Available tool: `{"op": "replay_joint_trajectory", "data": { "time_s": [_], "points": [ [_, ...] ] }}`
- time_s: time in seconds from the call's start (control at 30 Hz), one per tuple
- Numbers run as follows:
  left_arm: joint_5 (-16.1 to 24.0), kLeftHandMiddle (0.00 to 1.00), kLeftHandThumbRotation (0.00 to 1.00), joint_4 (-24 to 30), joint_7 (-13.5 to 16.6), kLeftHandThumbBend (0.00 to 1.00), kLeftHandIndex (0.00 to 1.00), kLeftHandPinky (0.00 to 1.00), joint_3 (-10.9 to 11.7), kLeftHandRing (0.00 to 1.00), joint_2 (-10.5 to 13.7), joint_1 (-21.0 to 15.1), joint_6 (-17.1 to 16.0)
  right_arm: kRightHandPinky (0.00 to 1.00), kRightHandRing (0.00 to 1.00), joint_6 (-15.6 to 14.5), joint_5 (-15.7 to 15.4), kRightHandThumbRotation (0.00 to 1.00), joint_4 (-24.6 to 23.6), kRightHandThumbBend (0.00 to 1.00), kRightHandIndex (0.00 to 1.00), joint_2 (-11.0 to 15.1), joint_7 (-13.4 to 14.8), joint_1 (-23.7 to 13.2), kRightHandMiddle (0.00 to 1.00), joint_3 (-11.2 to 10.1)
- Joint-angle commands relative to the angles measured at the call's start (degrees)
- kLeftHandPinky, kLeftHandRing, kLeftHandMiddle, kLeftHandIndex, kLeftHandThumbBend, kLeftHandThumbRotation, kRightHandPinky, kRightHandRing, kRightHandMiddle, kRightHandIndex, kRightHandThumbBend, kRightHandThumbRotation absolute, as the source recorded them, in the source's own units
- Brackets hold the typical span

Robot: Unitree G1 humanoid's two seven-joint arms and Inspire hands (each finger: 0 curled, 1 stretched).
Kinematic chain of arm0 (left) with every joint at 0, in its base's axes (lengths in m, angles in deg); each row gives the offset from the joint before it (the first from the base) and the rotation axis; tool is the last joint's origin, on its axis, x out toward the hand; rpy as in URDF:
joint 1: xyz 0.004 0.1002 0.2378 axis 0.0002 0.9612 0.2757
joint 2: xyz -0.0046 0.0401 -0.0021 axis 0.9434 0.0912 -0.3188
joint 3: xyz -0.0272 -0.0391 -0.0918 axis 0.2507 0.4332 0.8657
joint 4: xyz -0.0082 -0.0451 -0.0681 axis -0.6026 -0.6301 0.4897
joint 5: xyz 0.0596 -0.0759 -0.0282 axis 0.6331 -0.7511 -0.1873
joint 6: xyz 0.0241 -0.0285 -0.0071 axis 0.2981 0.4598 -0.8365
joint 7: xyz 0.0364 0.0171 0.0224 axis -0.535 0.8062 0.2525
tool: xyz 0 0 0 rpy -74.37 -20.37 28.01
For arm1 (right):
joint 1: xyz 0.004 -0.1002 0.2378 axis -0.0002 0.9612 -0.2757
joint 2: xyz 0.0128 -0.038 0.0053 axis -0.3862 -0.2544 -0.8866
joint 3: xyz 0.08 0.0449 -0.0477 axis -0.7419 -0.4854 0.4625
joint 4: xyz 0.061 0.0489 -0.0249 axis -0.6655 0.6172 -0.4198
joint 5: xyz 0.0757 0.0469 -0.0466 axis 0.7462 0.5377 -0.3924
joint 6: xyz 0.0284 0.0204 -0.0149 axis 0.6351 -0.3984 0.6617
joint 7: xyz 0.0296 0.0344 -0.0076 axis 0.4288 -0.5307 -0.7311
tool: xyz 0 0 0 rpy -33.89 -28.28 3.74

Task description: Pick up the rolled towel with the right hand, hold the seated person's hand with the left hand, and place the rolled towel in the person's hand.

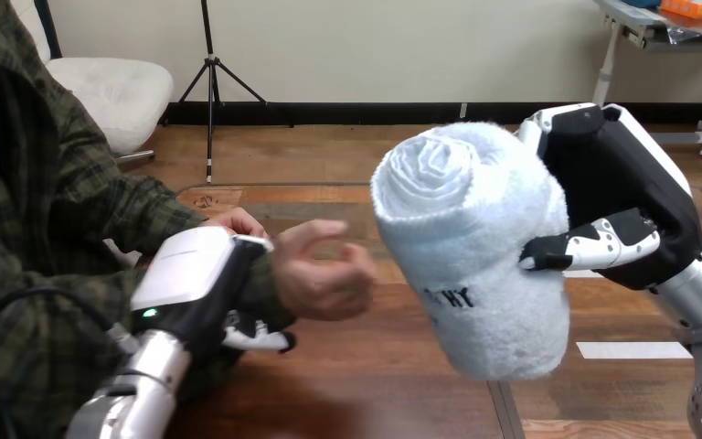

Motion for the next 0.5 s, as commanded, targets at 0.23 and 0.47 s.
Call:
{"op": "replay_joint_trajectory", "data": {
  "time_s": [0.23, 0.47],
  "points": [
    [1.0, 0.49, 0.00, 4.4, -0.6, 0.93, 0.50, 0.42, -2.6, 0.45, -3.1, -2.4, 0.1, 0.17, 0.23, 4.0, -1.4, 0.00, 2.1, 0.74, 0.27, -0.7, -0.1, -6.1, 0.27, 0.1],
    [1.1, 0.49, 0.00, 6.6, -0.8, 0.94, 0.50, 0.41, -2.7, 0.45, -4.1, -1.9, -0.3, 0.17, 0.23, 4.5, -1.9, 0.00, 3.3, 0.74, 0.27, -0.4, -0.7, -6.5, 0.28, 0.3]
  ]
}}
